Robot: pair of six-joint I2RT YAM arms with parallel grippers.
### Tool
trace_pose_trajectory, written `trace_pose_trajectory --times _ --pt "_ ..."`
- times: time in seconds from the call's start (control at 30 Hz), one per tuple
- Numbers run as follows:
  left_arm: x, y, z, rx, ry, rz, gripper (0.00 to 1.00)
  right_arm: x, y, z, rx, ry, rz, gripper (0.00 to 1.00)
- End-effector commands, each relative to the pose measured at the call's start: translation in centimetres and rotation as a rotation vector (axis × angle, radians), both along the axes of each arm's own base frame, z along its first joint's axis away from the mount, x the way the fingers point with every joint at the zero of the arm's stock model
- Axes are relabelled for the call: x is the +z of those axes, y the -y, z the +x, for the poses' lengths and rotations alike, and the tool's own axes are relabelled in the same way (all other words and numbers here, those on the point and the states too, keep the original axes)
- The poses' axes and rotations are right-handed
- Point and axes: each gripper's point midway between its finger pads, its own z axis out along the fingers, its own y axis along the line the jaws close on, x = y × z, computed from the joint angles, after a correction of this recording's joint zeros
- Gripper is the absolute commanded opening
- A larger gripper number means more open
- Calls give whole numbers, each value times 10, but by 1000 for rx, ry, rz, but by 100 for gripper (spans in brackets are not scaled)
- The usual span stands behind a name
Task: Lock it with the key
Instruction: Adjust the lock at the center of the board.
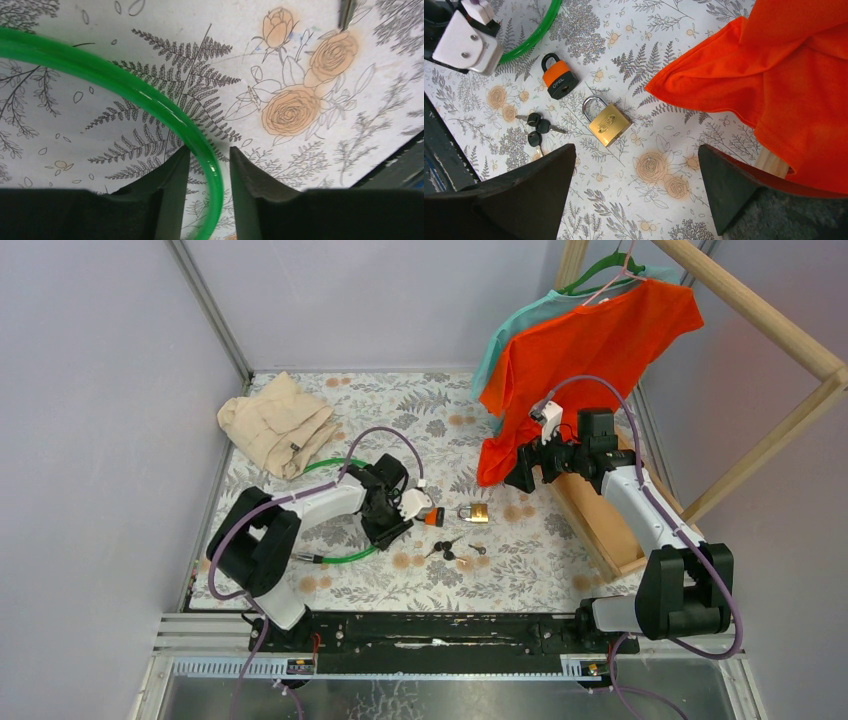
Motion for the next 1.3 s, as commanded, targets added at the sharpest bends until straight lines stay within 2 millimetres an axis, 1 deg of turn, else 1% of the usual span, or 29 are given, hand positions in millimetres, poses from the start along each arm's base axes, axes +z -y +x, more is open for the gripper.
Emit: trace_pose_trajectory --times 0.0,0.07,0.13,0.2,0.3,0.43,0.5,0.63,0.7,0.77,0.83,0.87,0.93,1.03,1.07,1.13,1.23,1.27 --pt "-14 -3 -6 -74 43 50 37 7 -2 2 21 33 15 99" --pt "-21 -8 -17 -118 38 86 31 4 -2 2 21 25 13 99" --pt "-28 -18 -30 -161 23 129 25 3 -2 3 19 22 11 99" --pt "-30 -31 -42 -204 3 169 21 2 -2 3 19 19 11 99" --pt "-25 -53 -60 -265 -19 216 17 -1 -3 3 18 8 17 99" --pt "-13 -75 -78 -376 -3 222 15 -6 -9 3 26 -25 43 99" --pt "-9 -86 -90 -463 -5 219 16 -10 -17 3 41 -42 34 99" --pt "-11 -115 -93 -600 29 307 17 -17 -49 -1 118 -42 -31 99" --pt "-10 -121 -90 -634 47 334 19 -20 -66 -3 163 -44 -60 99" --pt "-6 -118 -84 -640 80 328 23 -25 -83 -4 206 -53 -88 99" --pt "1 -109 -76 -611 118 301 31 -29 -100 -4 246 -62 -115 99" --pt "5 -103 -72 -584 138 286 37 -31 -109 -1 255 -62 -123 99" --pt "15 -90 -64 -518 175 232 45 -34 -128 2 275 -65 -127 100" --pt "28 -81 -53 -397 208 145 58 -38 -159 10 278 -66 -114 97" --pt "33 -80 -49 -357 218 119 63 -40 -169 13 272 -74 -115 96" --pt "41 -87 -39 -250 245 79 69 -46 -190 16 275 -93 -119 92" --pt "49 -99 -27 -117 275 21 77 -55 -220 21 265 -99 -135 90" --pt "51 -103 -24 -72 282 2 78 -53 -231 25 263 -95 -134 89"
